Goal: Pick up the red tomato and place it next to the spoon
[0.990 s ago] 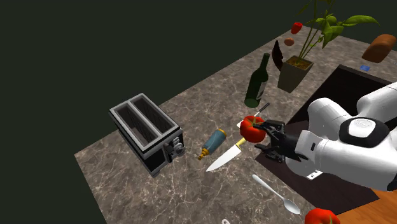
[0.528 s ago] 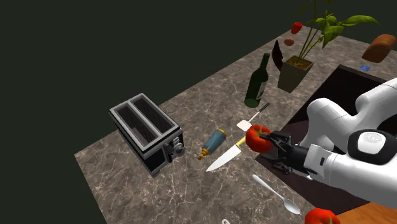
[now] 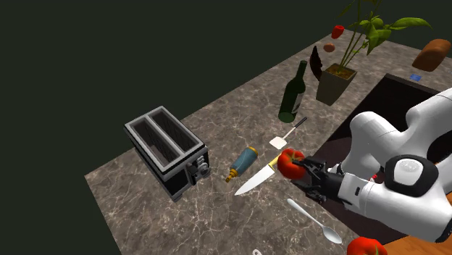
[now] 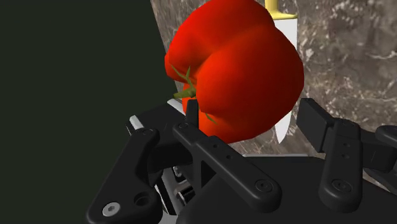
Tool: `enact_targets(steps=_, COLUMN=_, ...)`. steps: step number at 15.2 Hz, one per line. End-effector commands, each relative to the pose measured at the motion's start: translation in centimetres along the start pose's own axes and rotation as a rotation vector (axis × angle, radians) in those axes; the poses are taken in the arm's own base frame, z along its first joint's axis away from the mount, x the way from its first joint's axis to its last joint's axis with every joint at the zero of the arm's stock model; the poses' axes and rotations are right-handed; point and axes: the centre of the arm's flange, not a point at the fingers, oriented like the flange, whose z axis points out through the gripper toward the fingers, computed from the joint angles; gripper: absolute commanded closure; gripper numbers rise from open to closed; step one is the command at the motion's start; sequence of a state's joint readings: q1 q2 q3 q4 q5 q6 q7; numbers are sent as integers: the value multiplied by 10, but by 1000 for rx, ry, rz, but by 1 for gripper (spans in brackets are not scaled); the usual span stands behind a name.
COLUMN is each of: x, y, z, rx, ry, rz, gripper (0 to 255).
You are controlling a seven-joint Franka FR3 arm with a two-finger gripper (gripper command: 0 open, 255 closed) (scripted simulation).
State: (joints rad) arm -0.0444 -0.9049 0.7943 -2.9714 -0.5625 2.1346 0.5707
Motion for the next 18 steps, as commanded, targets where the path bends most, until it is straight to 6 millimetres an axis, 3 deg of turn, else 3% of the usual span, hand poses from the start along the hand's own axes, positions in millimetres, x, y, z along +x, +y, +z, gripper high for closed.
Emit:
enact_targets(steps=1, x=-2, y=-10, z=5, rx=0, ry=0, rz=0, gripper=255)
enact_targets(steps=14, x=-16, y=-72, z=40, rx=0, ry=0, rz=0, gripper=255)
enact_targets(steps=18, x=-16, y=-72, z=40, rx=0, ry=0, rz=0, gripper=255)
